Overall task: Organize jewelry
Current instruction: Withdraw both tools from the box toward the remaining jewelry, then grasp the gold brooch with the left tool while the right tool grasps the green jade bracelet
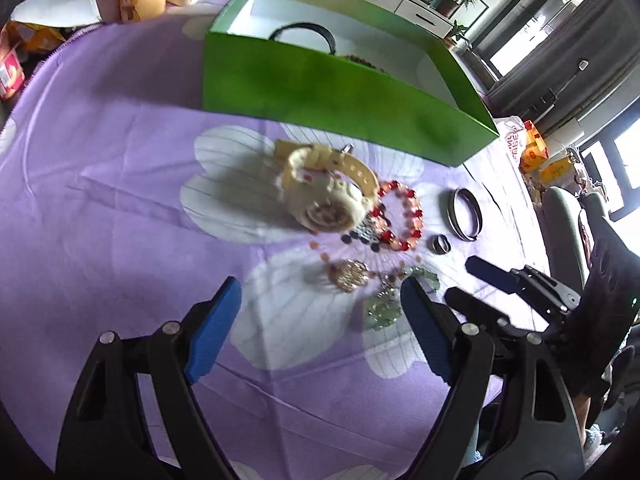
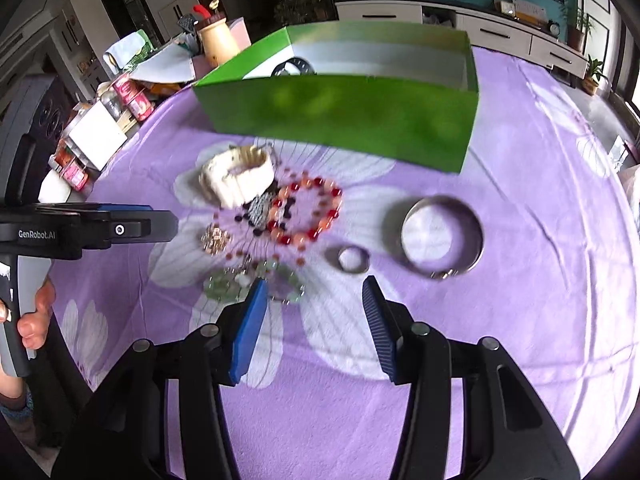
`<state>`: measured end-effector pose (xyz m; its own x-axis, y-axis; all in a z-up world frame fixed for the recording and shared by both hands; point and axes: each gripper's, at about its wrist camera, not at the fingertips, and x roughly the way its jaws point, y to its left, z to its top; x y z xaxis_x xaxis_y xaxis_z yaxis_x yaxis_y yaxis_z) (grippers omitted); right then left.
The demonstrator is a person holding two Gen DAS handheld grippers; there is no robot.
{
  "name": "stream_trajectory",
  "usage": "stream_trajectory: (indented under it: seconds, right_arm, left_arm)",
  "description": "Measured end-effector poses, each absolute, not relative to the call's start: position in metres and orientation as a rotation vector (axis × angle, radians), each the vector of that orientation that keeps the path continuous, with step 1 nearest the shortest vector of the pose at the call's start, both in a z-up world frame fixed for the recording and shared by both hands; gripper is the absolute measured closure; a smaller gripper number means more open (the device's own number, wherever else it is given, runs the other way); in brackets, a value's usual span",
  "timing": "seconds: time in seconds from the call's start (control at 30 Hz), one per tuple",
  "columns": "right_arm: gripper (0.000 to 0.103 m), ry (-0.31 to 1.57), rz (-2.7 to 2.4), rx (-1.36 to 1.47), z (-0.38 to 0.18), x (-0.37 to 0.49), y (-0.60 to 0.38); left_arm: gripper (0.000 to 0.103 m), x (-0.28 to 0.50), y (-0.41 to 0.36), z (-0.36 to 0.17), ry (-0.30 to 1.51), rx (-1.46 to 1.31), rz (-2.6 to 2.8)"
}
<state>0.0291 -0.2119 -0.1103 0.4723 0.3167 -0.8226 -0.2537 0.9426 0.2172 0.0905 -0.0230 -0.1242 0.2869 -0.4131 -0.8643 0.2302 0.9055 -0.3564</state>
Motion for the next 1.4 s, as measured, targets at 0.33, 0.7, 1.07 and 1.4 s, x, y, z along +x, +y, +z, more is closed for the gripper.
stream_trajectory:
  seconds: [0.33,0.7,1.07,1.4]
  right_arm:
    - [0.054,1.018,0.386,0.011,-0.120,0.034,-0.188]
    - [0.090,1.000,0.394,0.012,-0.121,0.032,-0.183]
    - [0.095,0.915,0.380,0.019,-0.096,0.025,-0.188]
    - [0.095,0.827,0.348,0.013,-0.062,0.030,-0.200]
  left_arm:
    - [0.047,0.093,-0.053,-0.136,1.201,-0.091,-0.421]
    - [0.082,0.090,-0.060,-0.138,1.148,-0.024,-0.436]
    - [0.082,0.082,-0.027,-0.116,1.082,-0.096,-0.439]
    - [0.082,0.088,-0.012,-0.088,1.034,-0.137,-0.434]
